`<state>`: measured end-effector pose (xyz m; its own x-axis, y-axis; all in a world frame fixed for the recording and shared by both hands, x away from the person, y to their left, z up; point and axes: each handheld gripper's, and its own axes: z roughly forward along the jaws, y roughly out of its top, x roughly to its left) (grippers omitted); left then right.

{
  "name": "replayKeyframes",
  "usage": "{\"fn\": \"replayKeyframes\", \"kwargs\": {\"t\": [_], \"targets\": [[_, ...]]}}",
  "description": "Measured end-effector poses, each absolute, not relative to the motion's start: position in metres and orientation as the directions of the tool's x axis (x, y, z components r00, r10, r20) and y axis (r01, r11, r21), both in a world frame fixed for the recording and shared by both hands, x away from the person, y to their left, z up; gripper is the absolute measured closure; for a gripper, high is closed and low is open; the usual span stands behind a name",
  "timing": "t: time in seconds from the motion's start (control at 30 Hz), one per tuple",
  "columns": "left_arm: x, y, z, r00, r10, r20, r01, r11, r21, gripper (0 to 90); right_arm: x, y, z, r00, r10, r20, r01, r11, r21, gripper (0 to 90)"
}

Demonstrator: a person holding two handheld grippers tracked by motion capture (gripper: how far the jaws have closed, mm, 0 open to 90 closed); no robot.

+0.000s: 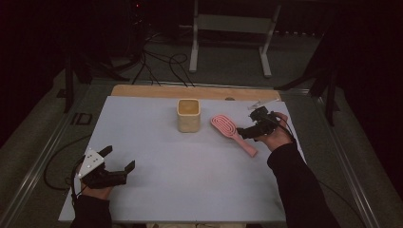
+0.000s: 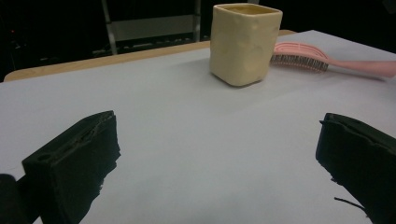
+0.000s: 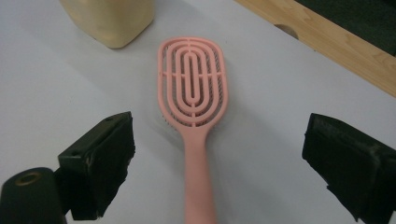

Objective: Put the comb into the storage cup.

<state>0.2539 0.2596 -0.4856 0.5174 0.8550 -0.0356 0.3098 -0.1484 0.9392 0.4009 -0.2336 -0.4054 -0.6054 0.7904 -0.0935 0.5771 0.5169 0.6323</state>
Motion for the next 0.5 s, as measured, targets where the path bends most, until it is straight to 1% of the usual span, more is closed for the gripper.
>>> {"fn": "replayKeyframes", "kwargs": {"t": [0.17,0.5], "targets": [[0.254,0.259,-0.486,0.519,0.854,-0.035,0.311,-0.15,0.939,0.1,0.41,-0.231,-0.411,-0.623,0.777,-0.094,0.581,0.54,0.609,9.1],[0.254,0.259,-0.486,0.52,0.853,-0.035,0.312,-0.151,0.938,0.1,0.426,-0.231,-0.428,-0.622,0.779,-0.082,0.625,0.556,0.548,9.1]]}}
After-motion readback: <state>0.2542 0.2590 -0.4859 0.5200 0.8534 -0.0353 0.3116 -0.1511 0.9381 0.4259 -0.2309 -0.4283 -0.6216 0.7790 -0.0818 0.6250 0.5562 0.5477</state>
